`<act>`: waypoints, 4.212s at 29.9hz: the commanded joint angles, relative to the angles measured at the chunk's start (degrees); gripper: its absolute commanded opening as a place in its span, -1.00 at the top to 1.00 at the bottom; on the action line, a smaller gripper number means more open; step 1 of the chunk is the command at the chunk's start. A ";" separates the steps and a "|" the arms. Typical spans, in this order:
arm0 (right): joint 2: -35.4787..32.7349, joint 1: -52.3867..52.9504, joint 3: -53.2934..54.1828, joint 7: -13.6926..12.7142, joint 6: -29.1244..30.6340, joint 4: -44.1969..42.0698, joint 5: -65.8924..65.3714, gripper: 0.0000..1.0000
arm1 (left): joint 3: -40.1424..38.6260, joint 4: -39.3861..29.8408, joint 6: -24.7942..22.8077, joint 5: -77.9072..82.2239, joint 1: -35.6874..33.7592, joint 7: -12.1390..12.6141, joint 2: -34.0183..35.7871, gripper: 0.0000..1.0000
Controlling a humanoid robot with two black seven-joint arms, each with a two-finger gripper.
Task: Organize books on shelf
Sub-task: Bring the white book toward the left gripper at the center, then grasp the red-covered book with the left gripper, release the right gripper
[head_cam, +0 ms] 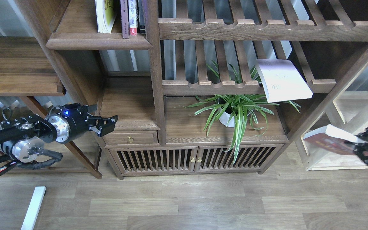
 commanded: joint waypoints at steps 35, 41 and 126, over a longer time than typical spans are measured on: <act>32.85 -14.73 10.81 6.15 1.99 -4.78 -11.23 0.92 | 9.09 5.47 -28.69 20.82 3.79 -0.06 -16.39 -0.95; 35.75 -14.55 10.72 6.94 2.35 -3.90 -11.75 0.91 | 9.09 8.54 -28.51 22.75 3.61 -0.41 -18.49 -0.95; 20.46 -23.60 18.28 9.05 6.30 -17.78 3.54 -1.00 | -4.26 0.47 -30.09 20.13 7.04 -11.31 -4.01 1.00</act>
